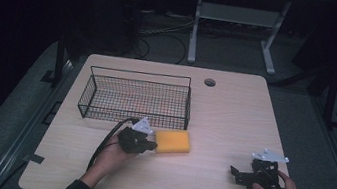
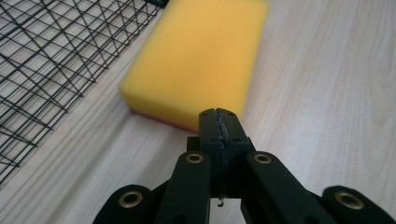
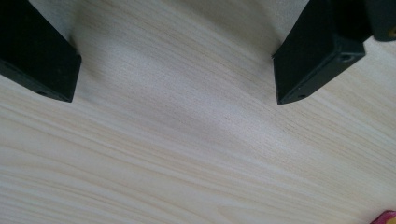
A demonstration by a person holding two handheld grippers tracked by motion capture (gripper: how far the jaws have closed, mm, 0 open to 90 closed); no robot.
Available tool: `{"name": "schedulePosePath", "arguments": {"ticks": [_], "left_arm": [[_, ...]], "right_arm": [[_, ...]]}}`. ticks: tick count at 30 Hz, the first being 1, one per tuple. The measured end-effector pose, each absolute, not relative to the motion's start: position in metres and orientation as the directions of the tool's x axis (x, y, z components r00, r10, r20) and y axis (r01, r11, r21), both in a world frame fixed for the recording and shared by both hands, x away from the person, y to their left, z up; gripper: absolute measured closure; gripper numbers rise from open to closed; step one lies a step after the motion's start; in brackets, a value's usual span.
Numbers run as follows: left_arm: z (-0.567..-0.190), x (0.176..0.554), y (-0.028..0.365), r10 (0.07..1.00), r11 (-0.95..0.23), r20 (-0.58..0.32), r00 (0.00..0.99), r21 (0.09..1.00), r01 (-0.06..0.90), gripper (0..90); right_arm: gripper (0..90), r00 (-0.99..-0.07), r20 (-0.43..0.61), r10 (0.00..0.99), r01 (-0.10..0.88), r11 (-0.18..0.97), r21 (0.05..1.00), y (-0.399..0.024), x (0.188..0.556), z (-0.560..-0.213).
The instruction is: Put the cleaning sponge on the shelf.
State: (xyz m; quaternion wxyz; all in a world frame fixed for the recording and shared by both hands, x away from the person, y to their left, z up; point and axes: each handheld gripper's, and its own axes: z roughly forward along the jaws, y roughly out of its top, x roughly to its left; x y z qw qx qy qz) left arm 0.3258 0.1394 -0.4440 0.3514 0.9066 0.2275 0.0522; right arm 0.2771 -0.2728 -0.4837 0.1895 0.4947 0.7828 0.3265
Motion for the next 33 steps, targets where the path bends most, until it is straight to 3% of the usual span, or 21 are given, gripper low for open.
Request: {"name": "schedulePosePath", "arguments": {"ticks": [33], "left_arm": [[-0.444,0.313,0.116,0.390,-0.666,-0.091,0.916,0.660,0.349,89.9]], "right_arm": [[0.1,-0.438,0.027,0.899,0.651,0.296,0.699,-0.273,0.277,-0.484]]}}
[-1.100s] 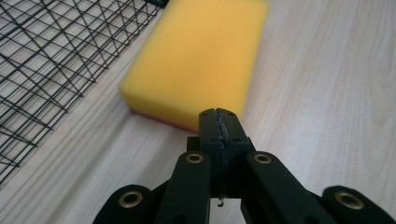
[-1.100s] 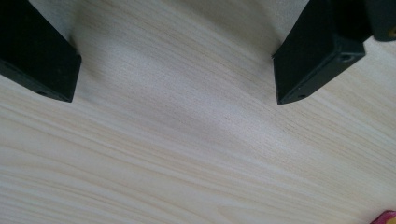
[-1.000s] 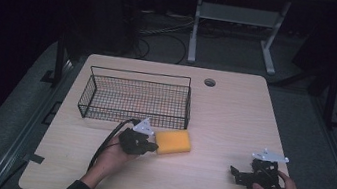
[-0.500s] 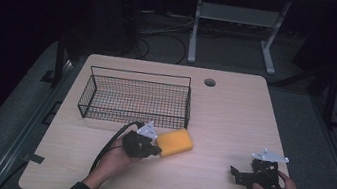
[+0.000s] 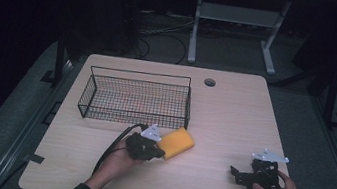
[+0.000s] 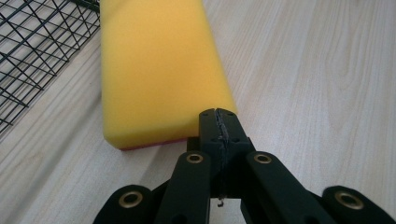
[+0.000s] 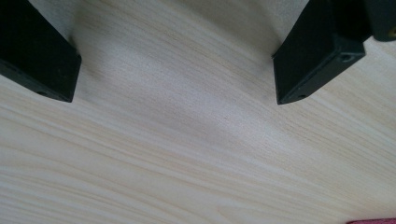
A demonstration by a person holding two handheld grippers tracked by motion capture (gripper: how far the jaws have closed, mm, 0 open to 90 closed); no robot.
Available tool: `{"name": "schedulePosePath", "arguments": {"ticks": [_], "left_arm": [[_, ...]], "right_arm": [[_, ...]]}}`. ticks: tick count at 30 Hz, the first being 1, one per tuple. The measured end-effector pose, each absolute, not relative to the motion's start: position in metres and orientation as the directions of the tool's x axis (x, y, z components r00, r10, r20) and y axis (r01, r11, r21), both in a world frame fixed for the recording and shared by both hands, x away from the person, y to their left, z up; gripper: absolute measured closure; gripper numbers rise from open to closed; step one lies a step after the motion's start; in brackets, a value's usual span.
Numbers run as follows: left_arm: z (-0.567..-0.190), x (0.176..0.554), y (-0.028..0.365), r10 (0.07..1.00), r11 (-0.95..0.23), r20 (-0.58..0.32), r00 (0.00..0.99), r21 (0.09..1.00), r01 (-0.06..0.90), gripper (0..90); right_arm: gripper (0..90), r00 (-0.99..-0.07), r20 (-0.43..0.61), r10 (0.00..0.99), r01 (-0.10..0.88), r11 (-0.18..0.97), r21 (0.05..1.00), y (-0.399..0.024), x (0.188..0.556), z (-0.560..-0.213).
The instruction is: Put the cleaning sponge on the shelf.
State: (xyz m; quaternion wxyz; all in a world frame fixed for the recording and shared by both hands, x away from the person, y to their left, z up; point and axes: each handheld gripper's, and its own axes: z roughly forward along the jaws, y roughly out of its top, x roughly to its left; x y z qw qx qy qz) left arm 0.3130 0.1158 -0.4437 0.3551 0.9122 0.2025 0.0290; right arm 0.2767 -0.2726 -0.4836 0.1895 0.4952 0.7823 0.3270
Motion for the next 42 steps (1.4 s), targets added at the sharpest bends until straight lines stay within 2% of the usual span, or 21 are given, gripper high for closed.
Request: {"name": "schedulePosePath", "arguments": {"ticks": [14,19,21,31,39,42], "left_arm": [[-0.424,0.320,0.129,0.442,-0.640,-0.117,0.889,0.654,0.404,89.0],[-0.418,0.323,0.131,0.472,-0.637,-0.115,0.874,0.641,0.428,76.6],[-0.416,0.326,0.132,0.476,-0.632,-0.124,0.871,0.640,0.437,75.0],[-0.409,0.336,0.128,0.526,-0.641,-0.146,0.838,0.580,0.503,43.3],[-0.408,0.346,0.115,0.540,-0.676,-0.110,0.834,0.535,0.507,18.9],[-0.407,0.349,0.110,0.547,-0.680,-0.102,0.831,0.524,0.512,13.2]], "right_arm": [[0.1,-0.438,0.028,0.899,0.651,0.295,0.700,-0.272,0.277,-0.484],[0.2,-0.438,0.027,0.899,0.650,0.295,0.700,-0.272,0.277,-0.484],[0.1,-0.438,0.027,0.899,0.651,0.296,0.699,-0.272,0.277,-0.484],[0.2,-0.438,0.027,0.899,0.650,0.296,0.700,-0.272,0.276,-0.484],[0.2,-0.439,0.029,0.898,0.651,0.295,0.700,-0.272,0.276,-0.484],[0.2,-0.439,0.028,0.898,0.650,0.296,0.700,-0.272,0.276,-0.484]]}}
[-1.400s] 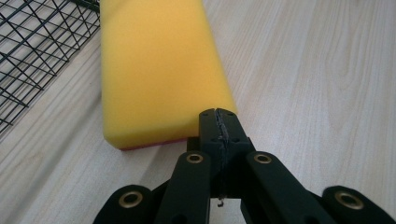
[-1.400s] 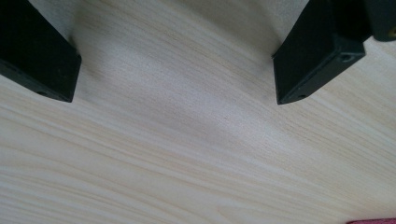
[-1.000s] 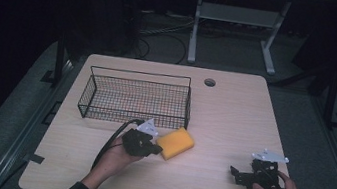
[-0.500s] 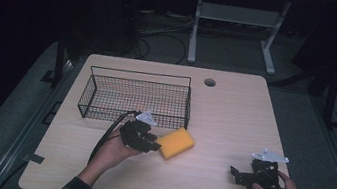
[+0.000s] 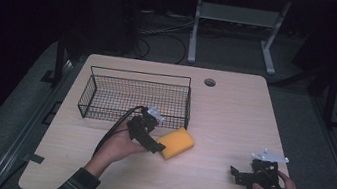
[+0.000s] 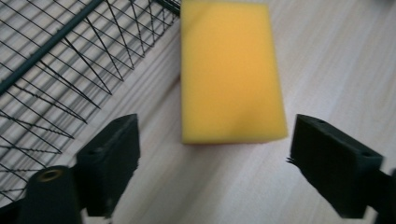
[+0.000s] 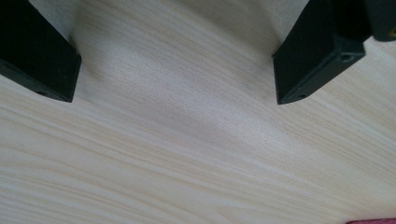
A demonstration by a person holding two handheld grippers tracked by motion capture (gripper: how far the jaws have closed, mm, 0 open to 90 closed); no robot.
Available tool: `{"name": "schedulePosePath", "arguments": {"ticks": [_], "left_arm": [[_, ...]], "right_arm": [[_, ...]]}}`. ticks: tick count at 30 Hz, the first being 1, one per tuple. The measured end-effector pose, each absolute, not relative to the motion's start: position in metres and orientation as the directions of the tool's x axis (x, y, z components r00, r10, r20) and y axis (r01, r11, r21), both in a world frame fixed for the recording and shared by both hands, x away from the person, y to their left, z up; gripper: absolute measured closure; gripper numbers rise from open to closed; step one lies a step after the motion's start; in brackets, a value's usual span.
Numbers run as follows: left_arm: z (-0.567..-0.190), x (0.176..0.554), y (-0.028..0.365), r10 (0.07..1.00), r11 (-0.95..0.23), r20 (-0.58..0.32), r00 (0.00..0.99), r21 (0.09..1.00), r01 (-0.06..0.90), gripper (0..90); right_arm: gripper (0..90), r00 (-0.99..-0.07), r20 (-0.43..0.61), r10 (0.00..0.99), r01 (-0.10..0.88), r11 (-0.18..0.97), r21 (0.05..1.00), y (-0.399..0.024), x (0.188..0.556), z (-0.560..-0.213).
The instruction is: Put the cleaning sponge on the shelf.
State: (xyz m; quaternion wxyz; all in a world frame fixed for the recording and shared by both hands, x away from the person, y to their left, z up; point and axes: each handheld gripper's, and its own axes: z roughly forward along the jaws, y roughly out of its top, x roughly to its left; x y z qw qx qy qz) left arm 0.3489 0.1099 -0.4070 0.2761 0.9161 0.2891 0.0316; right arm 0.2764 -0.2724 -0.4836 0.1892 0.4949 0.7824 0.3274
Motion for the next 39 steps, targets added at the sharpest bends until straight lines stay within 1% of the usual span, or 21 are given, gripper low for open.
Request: {"name": "schedulePosePath", "arguments": {"ticks": [2,3,4,13,39], "left_arm": [[-0.406,0.352,0.107,0.537,-0.697,-0.095,0.838,0.509,0.505,12.8],[-0.406,0.352,0.104,0.542,-0.694,-0.100,0.834,0.505,0.512,9.3],[-0.406,0.353,0.103,0.536,-0.702,-0.098,0.838,0.500,0.507,8.7],[-0.409,0.358,0.085,0.516,-0.724,-0.095,0.851,0.483,0.493,8.7],[-0.427,0.367,0.050,0.511,-0.754,-0.084,0.856,0.434,0.493,8.7]], "right_arm": [[0.1,-0.439,0.028,0.898,0.650,0.296,0.700,-0.272,0.276,-0.484],[0.1,-0.439,0.028,0.898,0.651,0.296,0.699,-0.272,0.276,-0.484],[0.2,-0.439,0.028,0.898,0.650,0.296,0.700,-0.272,0.276,-0.484],[0.1,-0.437,0.027,0.899,0.651,0.296,0.700,-0.272,0.276,-0.484],[0.2,-0.438,0.027,0.899,0.650,0.296,0.700,-0.272,0.276,-0.484]]}}
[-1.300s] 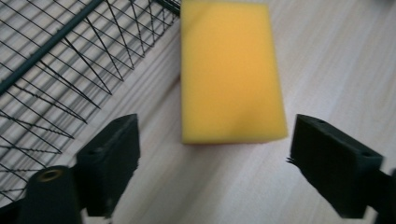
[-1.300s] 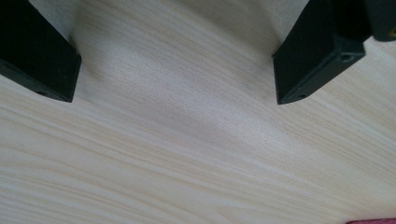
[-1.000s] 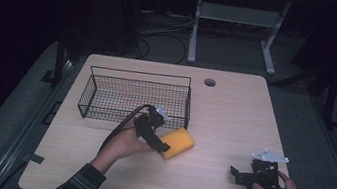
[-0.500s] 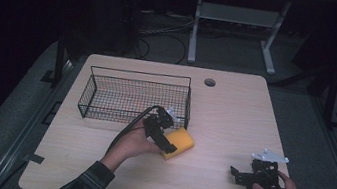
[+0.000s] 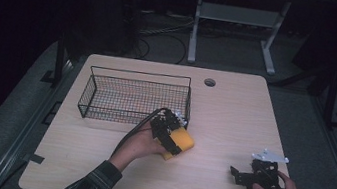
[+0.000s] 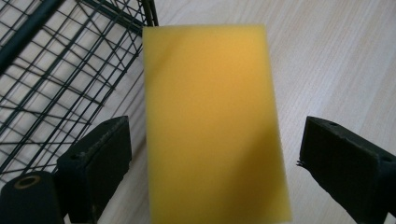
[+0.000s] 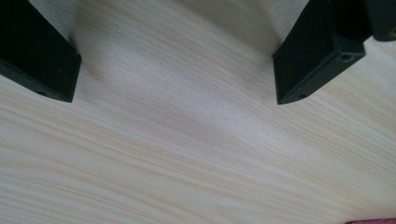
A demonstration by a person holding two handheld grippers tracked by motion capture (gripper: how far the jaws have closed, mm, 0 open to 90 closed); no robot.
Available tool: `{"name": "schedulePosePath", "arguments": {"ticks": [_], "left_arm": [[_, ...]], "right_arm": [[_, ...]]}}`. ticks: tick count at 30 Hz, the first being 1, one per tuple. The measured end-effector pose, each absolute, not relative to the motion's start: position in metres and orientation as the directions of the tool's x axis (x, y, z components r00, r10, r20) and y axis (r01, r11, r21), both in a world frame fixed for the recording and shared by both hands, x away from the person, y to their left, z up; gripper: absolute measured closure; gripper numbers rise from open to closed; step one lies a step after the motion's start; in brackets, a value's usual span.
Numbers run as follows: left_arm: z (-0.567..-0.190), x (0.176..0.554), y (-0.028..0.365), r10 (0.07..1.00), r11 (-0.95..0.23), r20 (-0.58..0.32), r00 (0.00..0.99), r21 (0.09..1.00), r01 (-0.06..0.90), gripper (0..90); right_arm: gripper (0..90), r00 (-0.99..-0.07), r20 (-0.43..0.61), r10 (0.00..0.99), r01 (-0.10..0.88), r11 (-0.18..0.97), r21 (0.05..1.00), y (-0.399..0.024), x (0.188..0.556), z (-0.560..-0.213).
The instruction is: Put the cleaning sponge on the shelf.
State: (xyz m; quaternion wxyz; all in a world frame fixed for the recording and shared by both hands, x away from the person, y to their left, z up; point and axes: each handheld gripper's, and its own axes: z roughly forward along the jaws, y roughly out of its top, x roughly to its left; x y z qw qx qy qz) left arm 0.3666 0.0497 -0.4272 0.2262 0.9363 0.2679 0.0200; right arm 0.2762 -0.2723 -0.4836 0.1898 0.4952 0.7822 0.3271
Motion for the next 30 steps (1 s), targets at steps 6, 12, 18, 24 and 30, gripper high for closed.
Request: {"name": "schedulePosePath", "arguments": {"ticks": [6,12,18,24,30], "left_arm": [[-0.433,0.369,0.044,0.497,-0.780,-0.064,0.865,0.404,0.478,8.9],[-0.438,0.371,0.039,0.502,-0.784,-0.062,0.863,0.390,0.484,9.0],[-0.443,0.372,0.035,0.501,-0.793,-0.052,0.864,0.372,0.482,9.5],[-0.445,0.372,0.033,0.503,-0.795,-0.043,0.863,0.369,0.482,14.0],[-0.446,0.373,0.032,0.501,-0.800,-0.035,0.865,0.361,0.479,16.6]], "right_arm": [[0.2,-0.438,0.027,0.898,0.650,0.296,0.700,-0.272,0.276,-0.484],[0.2,-0.439,0.027,0.898,0.650,0.297,0.699,-0.272,0.276,-0.484],[0.2,-0.440,0.026,0.898,0.650,0.298,0.699,-0.272,0.276,-0.484],[0.1,-0.440,0.026,0.898,0.649,0.298,0.699,-0.272,0.276,-0.484],[0.2,-0.440,0.026,0.898,0.650,0.298,0.699,-0.272,0.276,-0.484]]}}
